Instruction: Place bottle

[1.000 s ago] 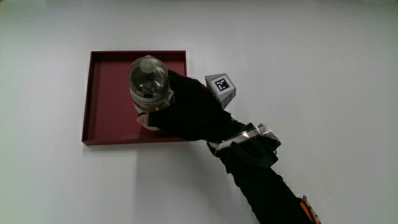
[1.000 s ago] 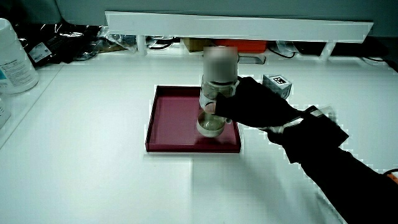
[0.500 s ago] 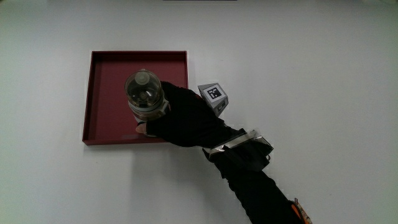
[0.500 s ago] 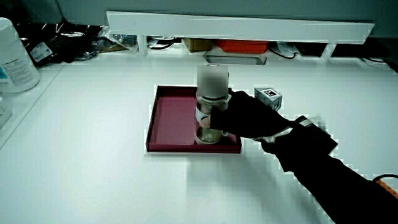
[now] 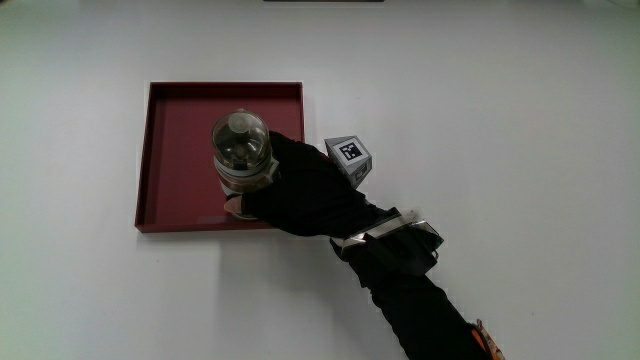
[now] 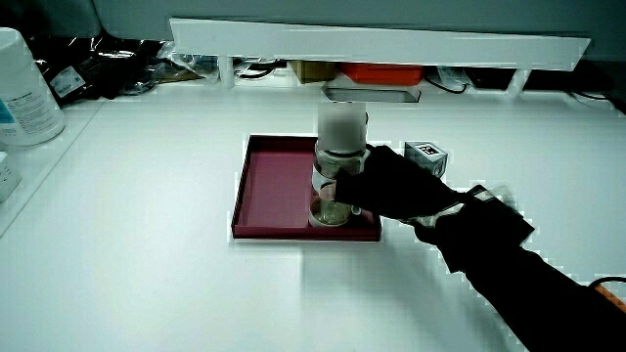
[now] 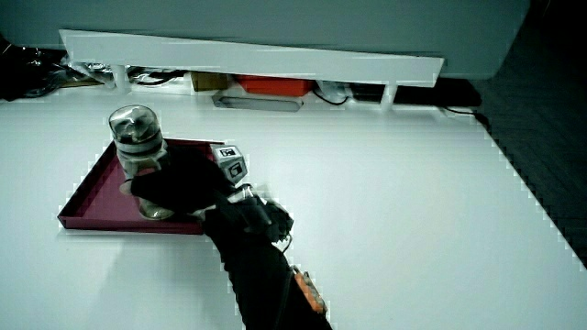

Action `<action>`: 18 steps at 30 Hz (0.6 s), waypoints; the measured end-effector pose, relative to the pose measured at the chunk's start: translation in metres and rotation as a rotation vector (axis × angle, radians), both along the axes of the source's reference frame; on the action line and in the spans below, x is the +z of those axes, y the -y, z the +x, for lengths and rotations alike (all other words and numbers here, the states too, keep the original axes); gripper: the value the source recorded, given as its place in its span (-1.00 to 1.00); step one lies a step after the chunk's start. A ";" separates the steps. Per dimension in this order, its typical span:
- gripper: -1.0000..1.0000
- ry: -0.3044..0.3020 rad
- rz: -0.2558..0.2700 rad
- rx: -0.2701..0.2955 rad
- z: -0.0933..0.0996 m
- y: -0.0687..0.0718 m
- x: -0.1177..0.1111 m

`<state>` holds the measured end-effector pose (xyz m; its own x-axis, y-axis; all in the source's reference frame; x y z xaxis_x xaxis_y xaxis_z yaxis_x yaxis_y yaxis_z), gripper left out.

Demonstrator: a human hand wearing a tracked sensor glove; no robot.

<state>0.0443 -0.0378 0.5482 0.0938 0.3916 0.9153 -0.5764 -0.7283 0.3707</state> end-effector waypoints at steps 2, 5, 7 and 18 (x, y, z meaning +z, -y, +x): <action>-0.48 0.014 -0.011 -0.010 0.000 -0.001 0.002; -0.59 0.037 -0.035 -0.036 0.001 -0.001 0.002; -0.66 0.060 -0.038 -0.043 0.004 0.000 0.001; -1.00 0.028 0.093 -0.139 0.036 0.017 -0.058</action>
<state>0.0804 -0.0549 0.4901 0.1154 0.2902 0.9500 -0.6828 -0.6714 0.2881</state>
